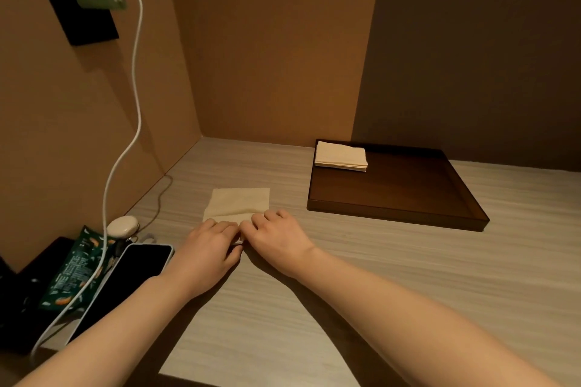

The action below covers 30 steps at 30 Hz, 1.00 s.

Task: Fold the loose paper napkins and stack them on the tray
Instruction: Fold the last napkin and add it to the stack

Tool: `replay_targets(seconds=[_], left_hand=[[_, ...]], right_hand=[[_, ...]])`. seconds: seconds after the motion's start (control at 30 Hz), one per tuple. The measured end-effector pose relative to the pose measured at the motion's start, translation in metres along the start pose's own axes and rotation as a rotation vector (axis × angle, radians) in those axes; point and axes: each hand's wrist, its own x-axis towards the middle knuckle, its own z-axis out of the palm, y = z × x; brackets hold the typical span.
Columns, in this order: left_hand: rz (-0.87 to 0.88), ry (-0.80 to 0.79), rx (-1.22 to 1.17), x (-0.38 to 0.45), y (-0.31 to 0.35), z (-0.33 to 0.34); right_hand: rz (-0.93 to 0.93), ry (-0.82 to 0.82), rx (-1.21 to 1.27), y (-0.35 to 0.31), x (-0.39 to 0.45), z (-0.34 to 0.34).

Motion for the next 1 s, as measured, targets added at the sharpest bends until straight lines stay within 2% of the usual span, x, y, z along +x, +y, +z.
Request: replay_targets(seconds=[0.3, 0.53, 0.63, 0.8, 1.0], left_hand=[[0.003, 0.081, 0.009, 0.001, -0.002, -0.007], [0.005, 0.149, -0.001, 0.003, 0.007, -0.013], [-0.034, 0.194, -0.074, 0.005, 0.011, -0.017], [-0.088, 0.236, -0.295, 0.007, 0.019, -0.041], [-0.158, 0.345, -0.369, 0.014, 0.042, -0.072]], right_hand=[[0.092, 0.012, 0.132, 0.001, -0.007, -0.013], [0.092, -0.086, 0.102, 0.002, -0.004, -0.026], [0.148, -0.109, 0.131, 0.007, 0.000, -0.034], [0.279, 0.005, 0.340, 0.026, 0.001, -0.071], [0.313, 0.158, 0.400, 0.055, -0.019, -0.131]])
